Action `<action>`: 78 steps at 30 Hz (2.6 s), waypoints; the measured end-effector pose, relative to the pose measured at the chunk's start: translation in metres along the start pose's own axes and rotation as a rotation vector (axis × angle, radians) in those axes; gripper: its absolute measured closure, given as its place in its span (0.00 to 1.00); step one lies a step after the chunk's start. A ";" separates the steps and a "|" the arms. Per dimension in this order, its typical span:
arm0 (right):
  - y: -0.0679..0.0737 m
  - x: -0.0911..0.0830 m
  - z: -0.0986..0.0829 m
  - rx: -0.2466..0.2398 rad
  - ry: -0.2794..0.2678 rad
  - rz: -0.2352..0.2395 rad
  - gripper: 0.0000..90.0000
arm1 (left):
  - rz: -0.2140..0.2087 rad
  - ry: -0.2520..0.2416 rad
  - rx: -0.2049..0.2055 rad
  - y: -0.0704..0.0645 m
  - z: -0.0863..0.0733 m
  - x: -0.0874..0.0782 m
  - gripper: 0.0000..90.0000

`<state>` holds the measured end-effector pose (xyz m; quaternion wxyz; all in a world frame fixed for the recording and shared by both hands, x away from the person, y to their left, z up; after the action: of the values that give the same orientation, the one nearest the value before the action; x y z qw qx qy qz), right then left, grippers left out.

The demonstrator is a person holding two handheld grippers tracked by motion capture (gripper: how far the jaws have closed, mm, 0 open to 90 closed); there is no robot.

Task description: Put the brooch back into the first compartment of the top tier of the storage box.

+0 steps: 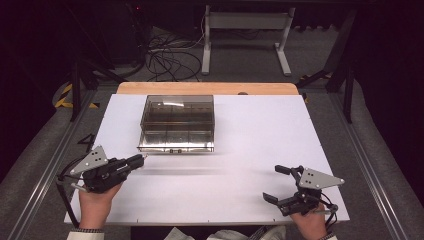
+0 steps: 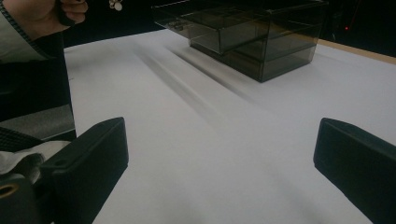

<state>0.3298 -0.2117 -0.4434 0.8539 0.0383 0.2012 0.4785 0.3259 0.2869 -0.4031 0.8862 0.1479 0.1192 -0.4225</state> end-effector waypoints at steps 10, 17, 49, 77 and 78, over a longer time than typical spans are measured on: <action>0.000 0.001 0.000 0.004 0.002 0.001 0.04 | 0.029 -0.077 0.011 -0.004 0.006 -0.004 0.91; 0.000 0.001 0.000 0.003 0.003 0.000 0.04 | 0.037 -0.108 0.009 -0.004 0.007 -0.007 0.91; 0.000 0.002 0.000 0.002 0.006 0.000 0.04 | 0.050 -0.050 0.061 0.003 0.039 0.005 0.91; -0.001 0.003 -0.001 0.003 0.012 0.002 0.04 | 0.063 0.051 0.007 0.032 0.044 0.040 0.91; -0.001 0.004 -0.001 0.002 0.014 0.002 0.04 | 0.066 0.055 0.006 0.034 0.044 0.042 0.91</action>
<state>0.3318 -0.2091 -0.4455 0.8519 0.0362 0.2077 0.4795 0.3818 0.2613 -0.3712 0.8957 0.1661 0.1372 -0.3891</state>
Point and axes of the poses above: each handheld gripper's, and its own axes: x roughly forward along the jaws, z roughly out of its top, y roughly to its left, the point moved 3 cm from there along x, roughly forward along the jaws, and after that the axes turned 15 degrees about x, right-handed, at the moved point
